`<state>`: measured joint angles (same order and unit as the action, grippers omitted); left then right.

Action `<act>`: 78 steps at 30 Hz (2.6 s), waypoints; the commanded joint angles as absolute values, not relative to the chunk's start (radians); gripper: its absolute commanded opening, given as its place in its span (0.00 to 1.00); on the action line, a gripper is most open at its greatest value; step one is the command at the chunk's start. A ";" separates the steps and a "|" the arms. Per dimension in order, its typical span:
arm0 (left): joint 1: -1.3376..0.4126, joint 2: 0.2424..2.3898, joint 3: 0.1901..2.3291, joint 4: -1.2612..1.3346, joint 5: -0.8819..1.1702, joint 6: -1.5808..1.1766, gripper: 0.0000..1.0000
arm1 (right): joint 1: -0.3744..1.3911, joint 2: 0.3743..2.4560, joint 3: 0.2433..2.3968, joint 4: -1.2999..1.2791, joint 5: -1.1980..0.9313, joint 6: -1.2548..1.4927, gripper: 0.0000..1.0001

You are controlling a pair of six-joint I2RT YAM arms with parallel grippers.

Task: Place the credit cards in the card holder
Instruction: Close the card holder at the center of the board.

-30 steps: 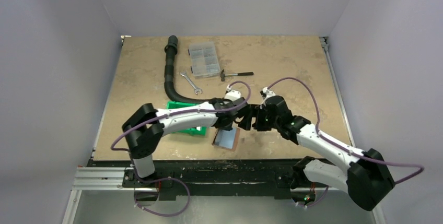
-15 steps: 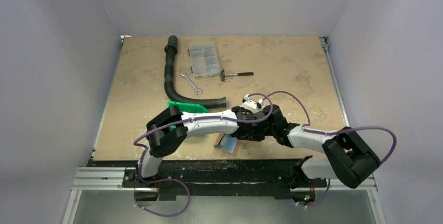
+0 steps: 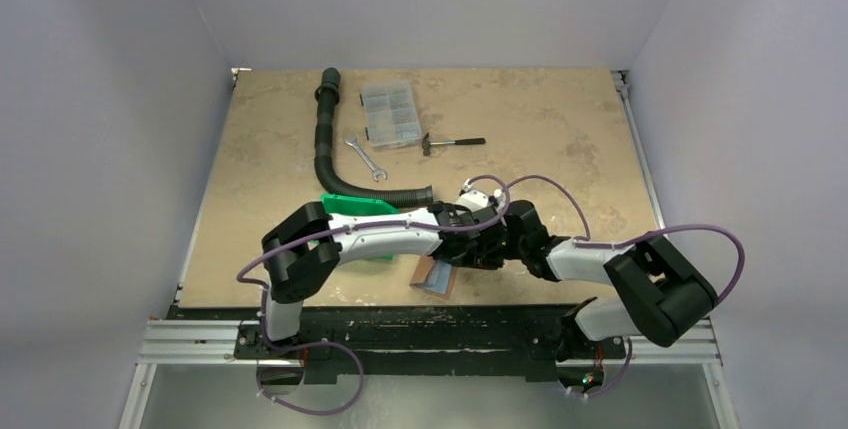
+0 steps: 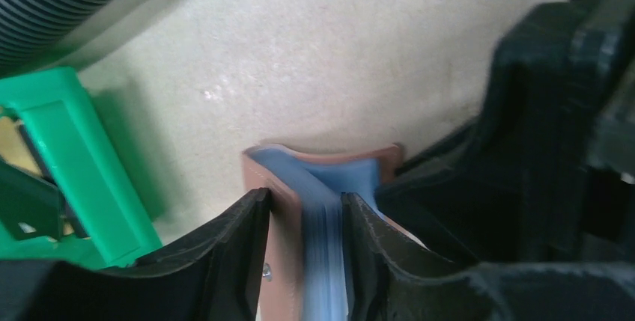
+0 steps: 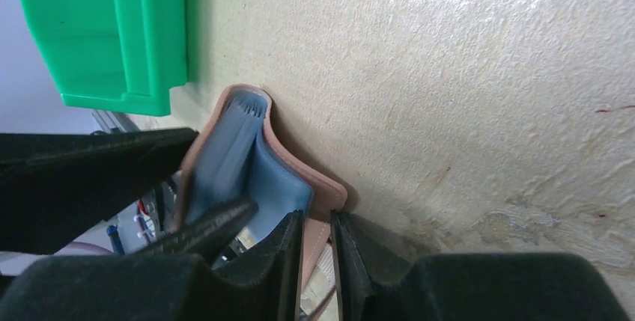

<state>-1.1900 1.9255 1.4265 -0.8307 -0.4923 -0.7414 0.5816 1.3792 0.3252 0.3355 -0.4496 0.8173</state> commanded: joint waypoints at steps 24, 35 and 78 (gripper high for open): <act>-0.993 1.280 0.963 -0.395 -0.141 -0.732 0.69 | 0.584 1.134 0.570 -0.320 -0.181 0.637 0.74; -0.991 1.398 0.841 -0.334 -0.069 -0.710 0.14 | 0.632 1.197 0.605 -0.323 -0.301 0.665 0.58; -1.104 1.596 0.783 -0.170 -0.092 -0.793 0.03 | 0.772 1.242 0.762 -0.541 -0.025 0.667 0.39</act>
